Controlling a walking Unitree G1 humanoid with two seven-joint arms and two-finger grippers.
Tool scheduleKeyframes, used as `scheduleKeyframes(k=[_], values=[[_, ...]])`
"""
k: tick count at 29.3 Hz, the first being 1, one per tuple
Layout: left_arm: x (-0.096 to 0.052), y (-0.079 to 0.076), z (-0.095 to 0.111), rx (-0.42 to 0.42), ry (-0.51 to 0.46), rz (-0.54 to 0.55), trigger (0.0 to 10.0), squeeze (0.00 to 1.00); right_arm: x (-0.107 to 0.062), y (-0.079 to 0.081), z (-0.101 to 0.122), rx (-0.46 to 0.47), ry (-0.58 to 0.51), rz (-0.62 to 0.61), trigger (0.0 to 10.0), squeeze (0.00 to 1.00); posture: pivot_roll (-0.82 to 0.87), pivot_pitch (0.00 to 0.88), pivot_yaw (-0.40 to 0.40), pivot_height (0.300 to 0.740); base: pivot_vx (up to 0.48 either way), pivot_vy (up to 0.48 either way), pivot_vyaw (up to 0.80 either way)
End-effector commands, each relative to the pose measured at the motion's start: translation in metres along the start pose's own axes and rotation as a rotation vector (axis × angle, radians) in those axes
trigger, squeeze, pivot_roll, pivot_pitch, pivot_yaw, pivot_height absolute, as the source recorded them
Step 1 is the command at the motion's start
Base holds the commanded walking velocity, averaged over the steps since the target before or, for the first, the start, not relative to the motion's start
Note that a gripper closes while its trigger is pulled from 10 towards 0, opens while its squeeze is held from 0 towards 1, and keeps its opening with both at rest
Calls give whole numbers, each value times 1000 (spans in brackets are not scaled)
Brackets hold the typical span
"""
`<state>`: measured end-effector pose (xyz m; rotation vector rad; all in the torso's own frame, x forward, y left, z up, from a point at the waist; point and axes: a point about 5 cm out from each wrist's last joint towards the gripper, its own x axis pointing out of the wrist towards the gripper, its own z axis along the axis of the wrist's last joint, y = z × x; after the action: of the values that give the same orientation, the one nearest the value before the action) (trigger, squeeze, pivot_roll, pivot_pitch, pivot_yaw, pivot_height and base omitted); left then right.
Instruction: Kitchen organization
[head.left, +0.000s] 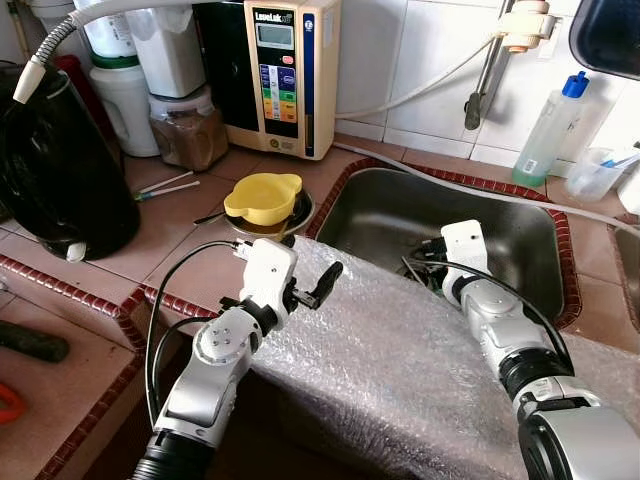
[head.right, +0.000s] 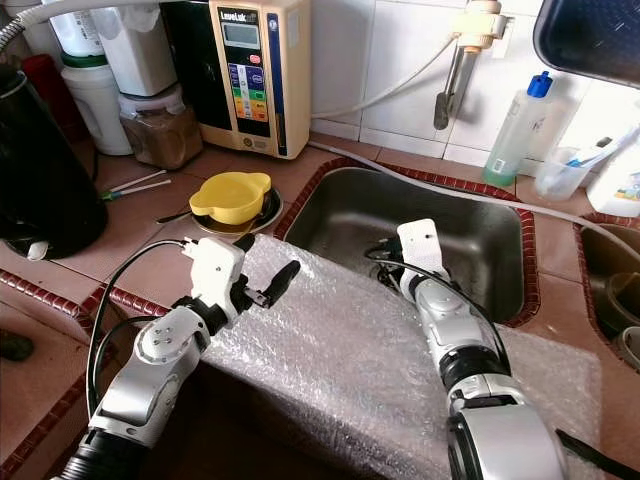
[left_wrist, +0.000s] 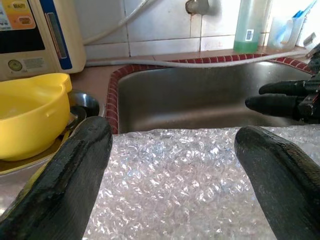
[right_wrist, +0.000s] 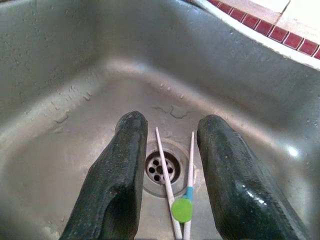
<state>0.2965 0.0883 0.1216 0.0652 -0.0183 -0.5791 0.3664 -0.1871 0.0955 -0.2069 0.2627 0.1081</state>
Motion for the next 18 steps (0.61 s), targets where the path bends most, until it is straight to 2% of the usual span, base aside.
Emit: scheduleKeyframes(k=[1,5,7,9,11,12,16,18], values=[[-1,1,-1,25,25,21,10000,1000,3,-1,12,19,-44,-6,10000,1000,27,0,-2,740,0,0,0],[-1,7,-1,40,28,69,10000,1000,3,0,27,71,-137,7,10000,1000,28,0,-4,740,0,0,0],[-1,18,0,62,25,136,10000,1000,1,8,39,112,-225,49,10000,1000,28,0,-4,740,0,0,0],[-1,21,1,78,19,149,10000,1000,-1,12,42,123,-251,67,10000,1000,21,0,-3,740,0,0,0],[-1,29,4,87,10,186,10000,1000,-9,33,49,105,-335,150,10000,1000,17,0,-2,740,0,0,0],[-1,29,4,87,10,186,10000,1000,-9,33,49,105,-335,150,10000,1000,17,0,-2,740,0,0,0],[-2,36,6,149,4,234,10000,1000,-28,60,51,190,-389,269,10000,1000,9,0,1,740,0,0,0],[-3,39,6,144,2,248,10000,1000,-34,67,53,218,-393,296,10000,1000,8,0,3,740,0,0,0]])
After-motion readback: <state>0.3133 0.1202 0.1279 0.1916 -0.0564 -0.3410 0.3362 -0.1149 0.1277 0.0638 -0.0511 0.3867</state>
